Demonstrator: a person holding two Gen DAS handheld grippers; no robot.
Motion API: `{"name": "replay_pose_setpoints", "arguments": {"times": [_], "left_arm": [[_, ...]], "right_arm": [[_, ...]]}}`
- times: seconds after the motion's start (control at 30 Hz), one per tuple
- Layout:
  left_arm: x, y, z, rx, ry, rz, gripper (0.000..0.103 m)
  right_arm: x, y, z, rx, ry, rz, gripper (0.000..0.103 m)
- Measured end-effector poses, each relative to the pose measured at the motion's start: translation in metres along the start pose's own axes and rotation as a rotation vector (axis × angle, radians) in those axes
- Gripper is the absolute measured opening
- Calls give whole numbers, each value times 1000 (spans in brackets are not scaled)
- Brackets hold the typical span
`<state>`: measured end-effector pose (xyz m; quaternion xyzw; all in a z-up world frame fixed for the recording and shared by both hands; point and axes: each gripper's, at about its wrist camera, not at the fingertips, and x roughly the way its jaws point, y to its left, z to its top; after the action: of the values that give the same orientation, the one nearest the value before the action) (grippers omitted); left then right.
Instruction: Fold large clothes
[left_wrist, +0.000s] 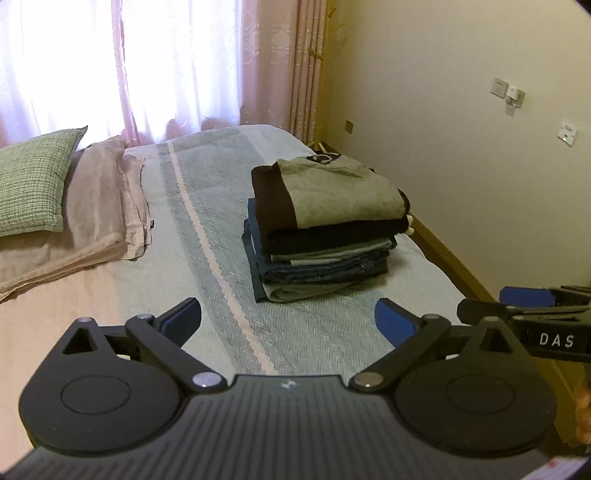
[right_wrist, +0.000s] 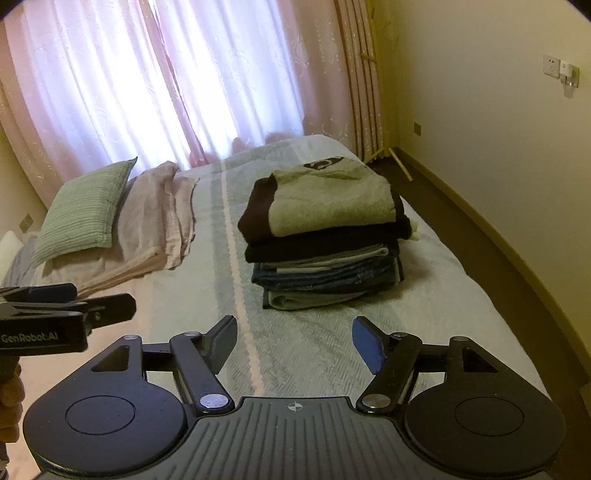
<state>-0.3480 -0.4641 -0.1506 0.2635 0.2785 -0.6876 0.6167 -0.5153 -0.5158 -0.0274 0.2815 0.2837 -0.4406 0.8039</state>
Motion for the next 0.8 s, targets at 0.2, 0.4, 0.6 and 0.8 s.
{"name": "replay_pose_setpoints", "arguments": {"times": [0.2,0.4,0.6,0.8], "left_arm": [[-10,2,-11,16,-6,-13,99],[-13,3,-14,24,-10,-22,99],[-11,4,-13,25,-7,-20,99],[-9,4,-12,24,-1,-21,99]], "right_arm": [[-13,9,-8,16,-13,1,66],[-17,14,-12,13,-15,-8,66],[-14,16,-10,7,-6,-7,66],[-11,15,-9,4,4,-3,66]]}}
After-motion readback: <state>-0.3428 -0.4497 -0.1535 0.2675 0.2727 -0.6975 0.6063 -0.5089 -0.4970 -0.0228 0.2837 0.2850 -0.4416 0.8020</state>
